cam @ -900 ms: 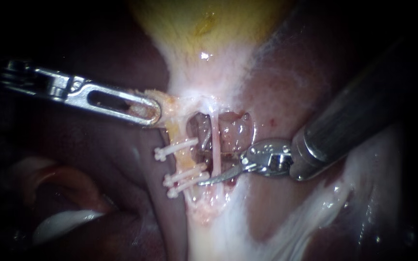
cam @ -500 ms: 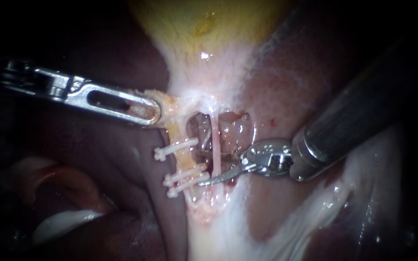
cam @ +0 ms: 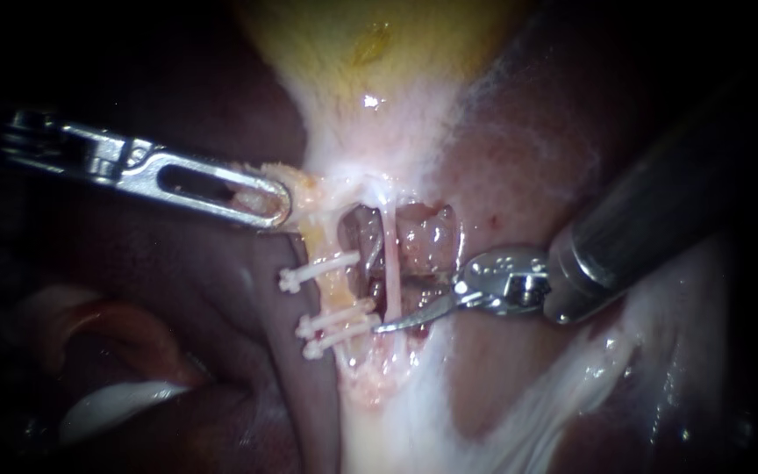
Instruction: Go to the cutting position left tube
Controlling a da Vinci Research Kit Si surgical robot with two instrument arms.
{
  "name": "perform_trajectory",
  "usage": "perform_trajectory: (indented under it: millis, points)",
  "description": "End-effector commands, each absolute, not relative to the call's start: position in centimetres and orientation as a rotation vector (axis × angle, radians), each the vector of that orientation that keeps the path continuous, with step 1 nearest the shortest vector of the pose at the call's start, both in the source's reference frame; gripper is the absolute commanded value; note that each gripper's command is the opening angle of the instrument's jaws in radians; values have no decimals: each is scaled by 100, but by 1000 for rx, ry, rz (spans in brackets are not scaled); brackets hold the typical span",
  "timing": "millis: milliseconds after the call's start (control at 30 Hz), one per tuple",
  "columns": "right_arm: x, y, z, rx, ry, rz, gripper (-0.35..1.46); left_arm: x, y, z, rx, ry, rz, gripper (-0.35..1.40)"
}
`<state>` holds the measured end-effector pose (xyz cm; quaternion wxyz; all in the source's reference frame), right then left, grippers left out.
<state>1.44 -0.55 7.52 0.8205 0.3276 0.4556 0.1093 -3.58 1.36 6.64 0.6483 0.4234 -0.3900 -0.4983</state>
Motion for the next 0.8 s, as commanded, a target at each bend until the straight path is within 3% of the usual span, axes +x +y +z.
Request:
perform_trajectory:
  millis: [33, 800]
  points:
    - [142, -55, 751, 695, 970, 234, 135, -358, 136, 663, 963, -887, -1133, -35]
    - [131, -48, 722, 690, 979, 252, 135, -358, 136, 663, 963, -887, -1133, -35]
